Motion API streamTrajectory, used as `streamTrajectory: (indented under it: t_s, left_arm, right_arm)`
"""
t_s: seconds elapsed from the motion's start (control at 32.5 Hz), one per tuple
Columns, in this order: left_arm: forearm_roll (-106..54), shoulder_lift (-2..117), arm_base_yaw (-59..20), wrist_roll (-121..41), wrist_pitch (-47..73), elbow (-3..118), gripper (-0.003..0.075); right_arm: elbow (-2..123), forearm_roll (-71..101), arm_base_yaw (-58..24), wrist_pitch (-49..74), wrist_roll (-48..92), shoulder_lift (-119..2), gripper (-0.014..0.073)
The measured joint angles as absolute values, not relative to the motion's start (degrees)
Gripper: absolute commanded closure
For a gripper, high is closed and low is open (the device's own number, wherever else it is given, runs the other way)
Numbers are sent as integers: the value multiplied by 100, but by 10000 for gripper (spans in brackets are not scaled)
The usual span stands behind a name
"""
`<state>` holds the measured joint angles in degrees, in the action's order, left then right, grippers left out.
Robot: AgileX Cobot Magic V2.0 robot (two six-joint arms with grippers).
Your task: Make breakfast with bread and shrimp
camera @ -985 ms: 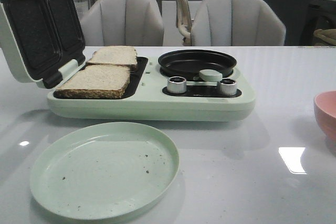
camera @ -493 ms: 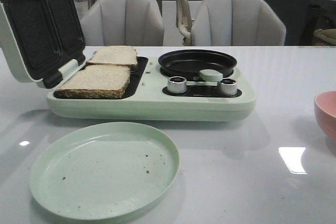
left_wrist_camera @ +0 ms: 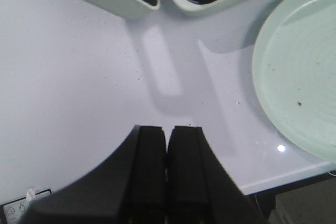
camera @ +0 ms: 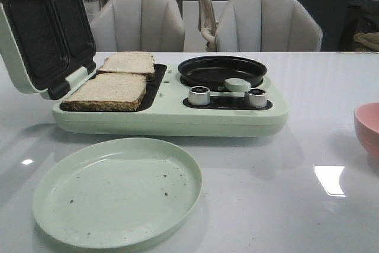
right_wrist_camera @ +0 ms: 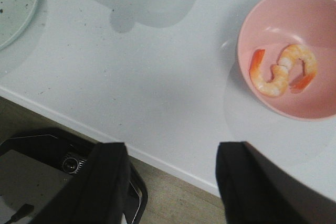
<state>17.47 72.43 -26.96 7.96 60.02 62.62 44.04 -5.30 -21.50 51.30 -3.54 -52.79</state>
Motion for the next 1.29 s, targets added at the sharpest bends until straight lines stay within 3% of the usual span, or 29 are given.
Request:
streamTrajectory:
  t_s: [0.22,0.4,0.86,1.29]
  left_arm:
    - [-265,7924,-163,-1002,5573,7013,616]
    - [-1686,8868,851,-1846,5455,7925,616]
    - [-2507,11051,993,-1988,5358,10064,616]
    - [-4156,11232,1005,-2744,5951,10496,619]
  right_arm:
    - [4404,-530,-2150,5130,-354,-5279,111]
    - [4404,-530,-2150,5130,-354,-5279,111]
    - [4403,-530,-2150,5134,-354,-5279,111]
    - [4403,-530,-2150,5134,-354,-5279,111]
